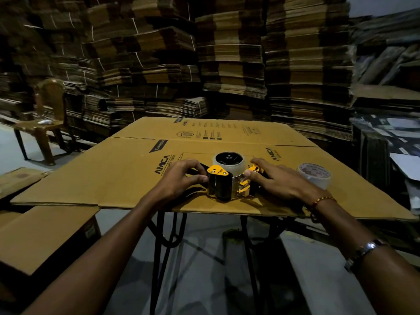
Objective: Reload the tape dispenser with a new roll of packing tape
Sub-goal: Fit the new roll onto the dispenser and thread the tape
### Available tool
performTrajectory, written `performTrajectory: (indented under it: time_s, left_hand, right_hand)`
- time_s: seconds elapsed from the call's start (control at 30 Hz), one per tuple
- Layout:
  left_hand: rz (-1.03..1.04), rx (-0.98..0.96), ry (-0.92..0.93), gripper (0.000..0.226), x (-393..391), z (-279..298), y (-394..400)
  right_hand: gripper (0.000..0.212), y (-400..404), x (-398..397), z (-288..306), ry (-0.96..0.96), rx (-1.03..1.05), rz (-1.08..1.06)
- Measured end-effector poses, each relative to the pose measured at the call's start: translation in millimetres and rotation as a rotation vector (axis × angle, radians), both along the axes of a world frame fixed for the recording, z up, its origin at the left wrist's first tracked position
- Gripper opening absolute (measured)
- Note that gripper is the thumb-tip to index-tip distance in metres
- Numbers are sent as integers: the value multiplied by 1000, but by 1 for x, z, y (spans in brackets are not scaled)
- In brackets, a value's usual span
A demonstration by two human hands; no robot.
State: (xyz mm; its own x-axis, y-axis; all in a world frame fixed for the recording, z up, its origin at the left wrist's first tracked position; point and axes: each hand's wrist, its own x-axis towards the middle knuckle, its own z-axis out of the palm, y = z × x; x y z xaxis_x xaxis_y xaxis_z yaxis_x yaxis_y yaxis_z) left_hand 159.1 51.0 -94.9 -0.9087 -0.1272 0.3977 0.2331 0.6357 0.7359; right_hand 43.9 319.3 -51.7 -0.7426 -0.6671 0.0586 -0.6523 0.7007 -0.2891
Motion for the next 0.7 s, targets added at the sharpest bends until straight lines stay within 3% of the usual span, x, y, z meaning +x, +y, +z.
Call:
performTrajectory:
  time_s: [0.17, 0.37, 0.53, 0.7]
  left_hand:
    - [-48, 90, -35, 2, -2, 1, -2]
    - [-43, 56, -37, 4, -13, 3, -9]
    - [66, -52, 19, 8, -37, 7, -25]
    - [-26, -35, -129, 10, -57, 16, -44]
  right_hand:
    - [90, 0, -1, 7, -80, -8, 7]
    - [95, -18, -8, 13, -179, -60, -65]
    - [100, -38, -28, 4, -102, -117, -100]
    - [94, -52, -56, -4, -36, -98, -94]
